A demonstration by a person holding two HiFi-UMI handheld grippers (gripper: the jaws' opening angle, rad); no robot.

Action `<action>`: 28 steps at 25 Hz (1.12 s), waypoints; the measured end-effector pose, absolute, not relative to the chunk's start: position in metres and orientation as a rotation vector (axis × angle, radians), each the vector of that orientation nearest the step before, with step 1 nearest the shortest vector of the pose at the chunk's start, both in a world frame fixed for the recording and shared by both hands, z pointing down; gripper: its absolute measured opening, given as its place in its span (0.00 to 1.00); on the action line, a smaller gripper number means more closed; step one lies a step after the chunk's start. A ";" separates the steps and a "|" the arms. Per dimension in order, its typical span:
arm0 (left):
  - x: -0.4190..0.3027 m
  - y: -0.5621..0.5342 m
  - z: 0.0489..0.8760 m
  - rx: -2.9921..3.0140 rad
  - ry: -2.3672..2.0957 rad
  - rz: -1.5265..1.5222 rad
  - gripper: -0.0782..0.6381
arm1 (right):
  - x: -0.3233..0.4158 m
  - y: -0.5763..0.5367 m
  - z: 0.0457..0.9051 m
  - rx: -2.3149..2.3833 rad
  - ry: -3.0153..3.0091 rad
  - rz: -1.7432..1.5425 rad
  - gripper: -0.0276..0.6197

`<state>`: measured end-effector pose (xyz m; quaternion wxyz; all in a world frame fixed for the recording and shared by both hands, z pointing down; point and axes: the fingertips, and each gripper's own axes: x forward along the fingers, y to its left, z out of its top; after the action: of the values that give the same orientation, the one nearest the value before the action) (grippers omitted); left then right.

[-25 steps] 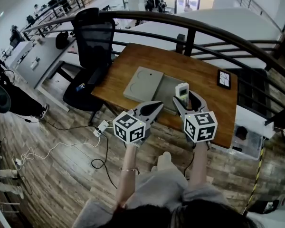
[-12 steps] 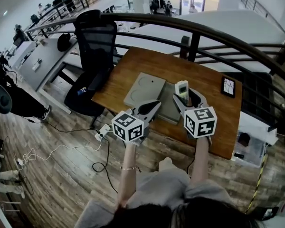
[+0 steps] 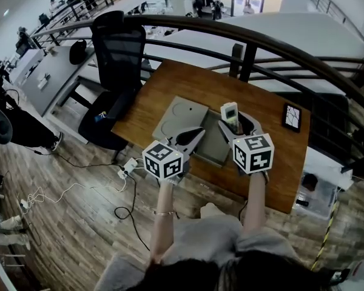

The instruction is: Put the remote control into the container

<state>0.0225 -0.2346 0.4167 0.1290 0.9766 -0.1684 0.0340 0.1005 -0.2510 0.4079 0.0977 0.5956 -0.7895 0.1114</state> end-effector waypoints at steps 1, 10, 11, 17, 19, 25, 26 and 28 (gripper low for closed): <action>0.025 -0.237 0.419 2.834 -0.494 0.104 0.11 | 0.102 -0.253 0.411 1.755 -2.337 0.337 0.42; 0.039 -0.244 0.447 2.769 -0.523 0.144 0.11 | 0.111 -0.265 0.446 1.665 -2.320 0.433 0.42; 0.040 -0.245 0.450 2.762 -0.522 0.151 0.11 | 0.110 -0.267 0.452 1.654 -2.317 0.450 0.42; 0.040 -0.263 0.471 2.723 -0.490 0.209 0.11 | 0.104 -0.286 0.481 1.622 -2.283 0.552 0.42; 0.041 -0.268 0.480 2.710 -0.476 0.228 0.11 | 0.105 -0.293 0.490 1.619 -2.272 0.587 0.42; 0.039 -0.279 0.501 2.669 -0.434 0.277 0.11 | 0.100 -0.305 0.518 1.575 -2.217 0.668 0.42; 0.039 -0.280 0.504 2.660 -0.425 0.280 0.11 | 0.099 -0.306 0.523 1.566 -2.207 0.678 0.42; 0.038 -0.281 0.509 2.639 -0.407 0.286 0.11 | 0.094 -0.307 0.532 1.543 -2.189 0.697 0.42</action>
<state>0.0376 -0.2810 0.5093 0.2261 0.9572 -0.1478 0.1036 0.0942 -0.3072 0.5323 0.1859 0.5478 -0.7773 0.2473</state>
